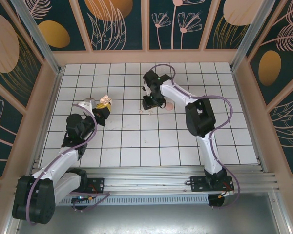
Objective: Insert the wireless bluetooth earbuds into the charging case
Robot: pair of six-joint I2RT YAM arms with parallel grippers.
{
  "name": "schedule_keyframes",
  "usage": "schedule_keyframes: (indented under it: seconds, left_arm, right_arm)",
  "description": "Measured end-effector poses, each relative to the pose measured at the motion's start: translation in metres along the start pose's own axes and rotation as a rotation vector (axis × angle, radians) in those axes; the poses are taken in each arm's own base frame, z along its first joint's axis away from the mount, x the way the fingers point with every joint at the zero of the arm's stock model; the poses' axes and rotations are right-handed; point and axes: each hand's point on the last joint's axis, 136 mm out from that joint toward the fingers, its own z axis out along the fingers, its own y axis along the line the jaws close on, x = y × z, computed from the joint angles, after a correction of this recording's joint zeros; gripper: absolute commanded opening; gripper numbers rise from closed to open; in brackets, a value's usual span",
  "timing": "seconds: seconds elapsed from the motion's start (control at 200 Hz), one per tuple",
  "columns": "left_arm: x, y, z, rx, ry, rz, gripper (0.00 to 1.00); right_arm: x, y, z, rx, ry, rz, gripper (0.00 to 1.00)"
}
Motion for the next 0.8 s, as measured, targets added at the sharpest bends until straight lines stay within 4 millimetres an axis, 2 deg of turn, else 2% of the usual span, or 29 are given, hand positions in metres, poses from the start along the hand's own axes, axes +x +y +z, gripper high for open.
schedule_keyframes:
  seconds: [0.145,0.47,0.801]
  left_arm:
    - [-0.001,0.000,0.000,0.001,-0.001,0.004,0.15]
    - [-0.003,-0.001,0.001,0.001,-0.003,0.004,0.15]
    - [-0.003,-0.001,0.001,0.002,-0.003,0.005,0.15]
  right_arm:
    - [-0.002,-0.003,0.002,0.017,0.005,0.006,0.45]
    - [0.008,-0.008,0.024,0.027,0.061,0.013,0.42]
    - [0.012,-0.009,0.033,0.028,0.082,0.020,0.37]
